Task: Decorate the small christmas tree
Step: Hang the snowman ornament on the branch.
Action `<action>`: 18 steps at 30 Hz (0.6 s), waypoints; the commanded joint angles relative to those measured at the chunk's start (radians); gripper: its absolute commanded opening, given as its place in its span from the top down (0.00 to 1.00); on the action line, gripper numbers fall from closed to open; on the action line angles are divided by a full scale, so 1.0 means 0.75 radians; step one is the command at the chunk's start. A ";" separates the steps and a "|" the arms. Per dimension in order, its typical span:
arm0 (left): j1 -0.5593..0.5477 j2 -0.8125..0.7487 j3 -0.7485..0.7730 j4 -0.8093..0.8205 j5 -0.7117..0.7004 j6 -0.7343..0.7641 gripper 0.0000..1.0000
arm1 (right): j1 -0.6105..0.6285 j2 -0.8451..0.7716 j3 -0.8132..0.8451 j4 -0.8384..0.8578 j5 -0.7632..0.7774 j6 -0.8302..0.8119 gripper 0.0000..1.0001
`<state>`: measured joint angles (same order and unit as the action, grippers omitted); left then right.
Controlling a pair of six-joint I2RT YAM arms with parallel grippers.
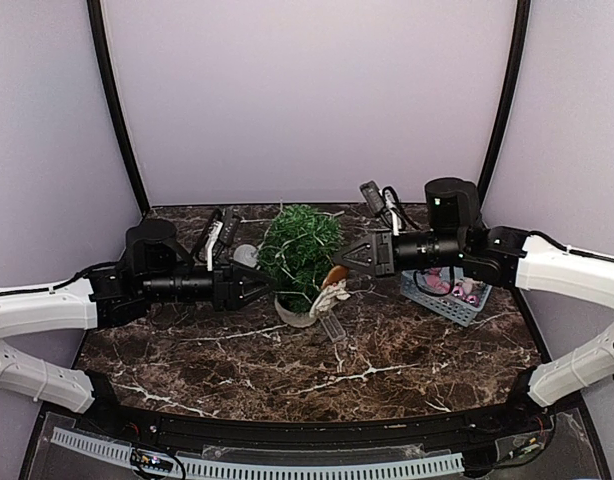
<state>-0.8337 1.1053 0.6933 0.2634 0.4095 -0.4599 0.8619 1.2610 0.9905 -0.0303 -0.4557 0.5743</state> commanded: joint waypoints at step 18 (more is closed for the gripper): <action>0.010 0.003 0.042 -0.018 0.035 0.041 0.52 | -0.289 0.170 0.275 -0.243 -0.361 -0.272 1.00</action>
<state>-0.8330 1.1191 0.6991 0.2577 0.4274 -0.4488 0.6559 1.3613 1.1423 -0.1978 -0.6804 0.4198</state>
